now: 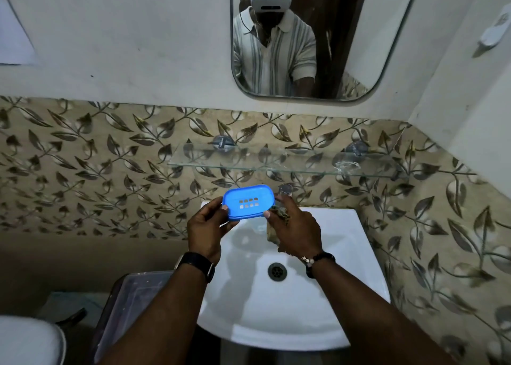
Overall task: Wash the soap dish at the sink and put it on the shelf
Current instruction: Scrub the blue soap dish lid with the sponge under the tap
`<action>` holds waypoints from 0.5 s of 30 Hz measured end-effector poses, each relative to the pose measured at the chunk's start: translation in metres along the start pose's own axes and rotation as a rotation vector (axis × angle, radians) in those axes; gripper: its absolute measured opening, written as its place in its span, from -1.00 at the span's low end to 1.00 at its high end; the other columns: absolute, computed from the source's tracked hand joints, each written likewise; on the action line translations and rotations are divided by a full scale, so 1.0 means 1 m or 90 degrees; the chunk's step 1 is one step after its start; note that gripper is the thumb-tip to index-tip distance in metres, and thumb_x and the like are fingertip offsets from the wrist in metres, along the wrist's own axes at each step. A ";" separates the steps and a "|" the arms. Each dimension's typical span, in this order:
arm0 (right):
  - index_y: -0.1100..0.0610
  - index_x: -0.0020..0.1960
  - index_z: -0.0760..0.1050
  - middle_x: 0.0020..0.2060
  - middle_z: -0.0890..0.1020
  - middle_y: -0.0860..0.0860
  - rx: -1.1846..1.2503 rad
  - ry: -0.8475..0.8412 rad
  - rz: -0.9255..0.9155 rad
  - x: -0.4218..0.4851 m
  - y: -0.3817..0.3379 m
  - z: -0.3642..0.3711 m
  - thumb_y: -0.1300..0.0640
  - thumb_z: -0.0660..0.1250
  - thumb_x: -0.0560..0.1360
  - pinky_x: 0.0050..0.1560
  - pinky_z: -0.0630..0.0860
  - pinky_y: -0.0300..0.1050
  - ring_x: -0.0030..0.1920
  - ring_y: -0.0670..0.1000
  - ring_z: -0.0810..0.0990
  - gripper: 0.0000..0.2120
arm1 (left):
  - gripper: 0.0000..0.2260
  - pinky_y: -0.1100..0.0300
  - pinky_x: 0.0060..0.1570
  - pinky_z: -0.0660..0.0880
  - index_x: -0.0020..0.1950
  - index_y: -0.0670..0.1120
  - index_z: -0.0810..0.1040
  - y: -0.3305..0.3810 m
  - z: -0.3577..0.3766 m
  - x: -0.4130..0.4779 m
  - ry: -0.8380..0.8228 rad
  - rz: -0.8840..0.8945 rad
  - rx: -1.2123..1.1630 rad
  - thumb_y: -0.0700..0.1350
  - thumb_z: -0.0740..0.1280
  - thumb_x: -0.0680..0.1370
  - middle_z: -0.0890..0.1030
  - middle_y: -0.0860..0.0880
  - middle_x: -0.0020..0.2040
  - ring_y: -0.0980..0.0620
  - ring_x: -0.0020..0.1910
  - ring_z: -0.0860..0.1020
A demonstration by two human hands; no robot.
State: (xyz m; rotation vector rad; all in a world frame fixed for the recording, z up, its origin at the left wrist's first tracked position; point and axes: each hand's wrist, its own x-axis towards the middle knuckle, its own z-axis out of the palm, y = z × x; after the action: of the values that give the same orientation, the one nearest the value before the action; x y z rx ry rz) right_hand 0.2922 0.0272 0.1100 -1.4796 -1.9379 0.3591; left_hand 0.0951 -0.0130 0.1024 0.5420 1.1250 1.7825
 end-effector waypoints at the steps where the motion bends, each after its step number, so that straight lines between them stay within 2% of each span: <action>1: -0.25 0.15 0.40 -0.28 0.67 -0.07 0.062 -0.007 0.030 0.000 0.000 0.001 -0.45 0.11 0.43 -0.22 0.56 -0.06 -0.20 0.05 0.65 -0.58 | -0.78 0.15 -0.23 0.65 0.17 -0.19 0.62 0.000 -0.001 -0.001 -0.004 0.002 0.010 -0.37 0.33 0.57 0.70 -0.15 -0.03 -0.01 -0.19 0.71; 3: -0.23 -0.16 0.44 -0.32 0.62 -0.12 0.163 0.002 0.082 0.001 -0.003 0.003 -0.38 0.21 0.46 -0.26 0.48 -0.08 -0.23 -0.01 0.59 -0.75 | -0.77 0.15 -0.22 0.65 0.18 -0.18 0.61 -0.001 -0.003 -0.002 -0.009 0.002 0.024 -0.38 0.33 0.57 0.69 -0.17 -0.01 0.00 -0.18 0.72; 5: -0.15 -0.33 0.38 -0.39 0.53 -0.13 0.190 -0.002 0.120 0.004 -0.006 0.005 -0.24 0.32 0.49 -0.31 0.37 -0.10 -0.28 -0.02 0.52 -0.70 | -0.77 0.15 -0.22 0.65 0.19 -0.19 0.61 -0.002 -0.006 -0.003 -0.010 -0.005 0.028 -0.37 0.33 0.57 0.69 -0.17 0.00 -0.02 -0.17 0.71; 8: 0.00 -0.36 0.38 -0.40 0.54 -0.10 0.211 -0.024 0.196 0.006 -0.010 0.011 -0.09 0.40 0.46 -0.31 0.36 -0.12 -0.27 0.03 0.53 -0.68 | -0.80 0.16 -0.25 0.64 0.17 -0.22 0.61 -0.002 -0.010 -0.004 -0.004 -0.012 0.026 -0.37 0.33 0.57 0.69 -0.16 -0.05 -0.07 -0.16 0.68; 11: 0.12 -0.26 0.51 -0.34 0.64 -0.02 0.238 -0.046 0.255 0.007 -0.013 0.019 -0.05 0.41 0.42 -0.23 0.52 -0.08 -0.24 0.07 0.62 -0.74 | -0.83 0.18 -0.28 0.64 0.06 -0.19 0.63 -0.001 -0.014 -0.005 0.018 -0.022 0.017 -0.38 0.33 0.56 0.69 -0.13 -0.10 -0.01 -0.22 0.69; 15: 0.13 -0.25 0.56 -0.39 0.65 -0.04 0.279 -0.047 0.280 0.009 -0.017 0.025 -0.07 0.43 0.37 -0.30 0.54 -0.13 -0.29 0.04 0.65 -0.74 | -0.83 0.19 -0.31 0.64 0.00 -0.15 0.63 -0.001 -0.017 -0.004 0.048 -0.022 0.017 -0.39 0.33 0.56 0.69 -0.14 -0.11 -0.05 -0.21 0.67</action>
State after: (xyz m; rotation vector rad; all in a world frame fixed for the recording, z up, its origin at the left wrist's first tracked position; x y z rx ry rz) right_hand 0.2623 0.0345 0.1043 -1.5900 -1.4436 0.9777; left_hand 0.0849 -0.0241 0.0933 0.4717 1.2044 1.7733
